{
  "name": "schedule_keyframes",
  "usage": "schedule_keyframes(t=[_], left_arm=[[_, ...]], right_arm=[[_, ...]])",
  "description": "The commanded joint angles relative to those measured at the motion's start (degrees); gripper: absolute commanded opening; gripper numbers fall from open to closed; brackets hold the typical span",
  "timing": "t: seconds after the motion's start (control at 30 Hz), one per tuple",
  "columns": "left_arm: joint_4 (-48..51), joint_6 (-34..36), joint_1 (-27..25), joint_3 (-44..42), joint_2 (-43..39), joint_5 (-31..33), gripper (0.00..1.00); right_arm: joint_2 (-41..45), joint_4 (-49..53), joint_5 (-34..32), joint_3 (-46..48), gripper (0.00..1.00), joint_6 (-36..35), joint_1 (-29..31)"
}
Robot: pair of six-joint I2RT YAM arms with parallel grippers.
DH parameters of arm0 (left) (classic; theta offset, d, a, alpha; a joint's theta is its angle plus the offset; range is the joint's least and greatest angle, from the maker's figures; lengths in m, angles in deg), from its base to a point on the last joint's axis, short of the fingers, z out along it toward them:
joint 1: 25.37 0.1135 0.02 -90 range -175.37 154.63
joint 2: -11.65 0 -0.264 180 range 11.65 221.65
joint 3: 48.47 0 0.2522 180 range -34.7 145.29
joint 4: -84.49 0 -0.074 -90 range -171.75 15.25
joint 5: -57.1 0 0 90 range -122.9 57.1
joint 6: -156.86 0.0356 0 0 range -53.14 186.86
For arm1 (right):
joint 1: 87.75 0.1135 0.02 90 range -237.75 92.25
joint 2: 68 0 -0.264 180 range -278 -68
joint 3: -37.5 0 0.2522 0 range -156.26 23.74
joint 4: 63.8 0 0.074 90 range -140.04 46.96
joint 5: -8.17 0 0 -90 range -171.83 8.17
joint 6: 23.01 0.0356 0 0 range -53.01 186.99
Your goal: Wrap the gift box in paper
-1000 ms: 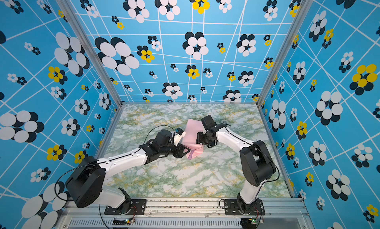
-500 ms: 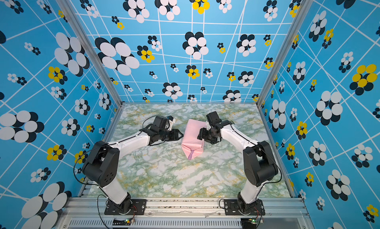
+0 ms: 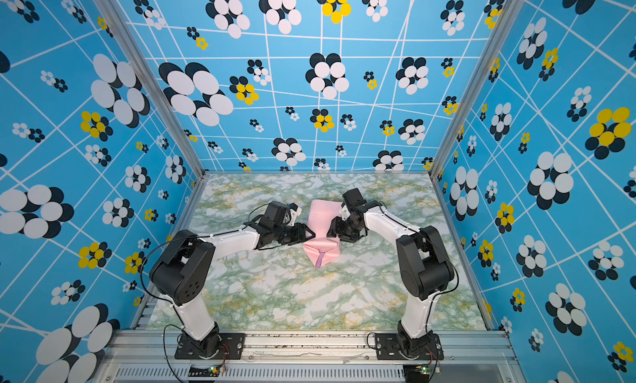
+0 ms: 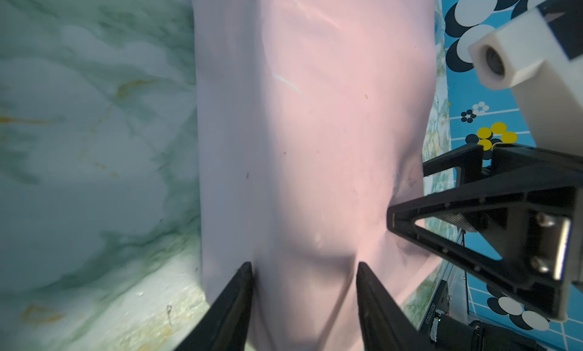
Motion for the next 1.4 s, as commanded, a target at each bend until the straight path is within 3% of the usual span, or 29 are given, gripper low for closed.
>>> schedule_keyframes(t=[0.0, 0.17, 0.33, 0.53, 0.8, 1.37], left_arm=[[-4.4, -3.8, -2.2, -4.1, -3.9, -2.7, 0.54], [-4.9, -6.4, -4.1, -9.8, -12.0, 2.3, 0.57], [3.8, -8.7, -3.2, -14.0, -20.4, 12.7, 0.61], [4.2, -15.0, -3.9, -20.5, -25.5, 14.4, 0.70], [-7.1, -18.0, -4.8, -21.3, -20.9, 13.2, 0.80], [-26.5, -27.2, -7.0, -23.0, -11.3, 11.0, 0.81]], right_arm=[[-3.0, -2.2, 6.8, -1.0, 0.56, -2.5, 0.6], [-4.4, -1.7, 8.9, -3.0, 0.56, -4.5, 1.8], [-4.9, 1.1, 6.4, -5.9, 0.58, -6.0, 1.3], [-5.5, 2.7, 5.7, -5.8, 0.59, -6.7, 1.4], [-5.7, 3.0, 6.1, -5.5, 0.59, -7.6, 1.5], [-7.5, 2.1, 8.4, -6.4, 0.58, -8.8, 1.7]])
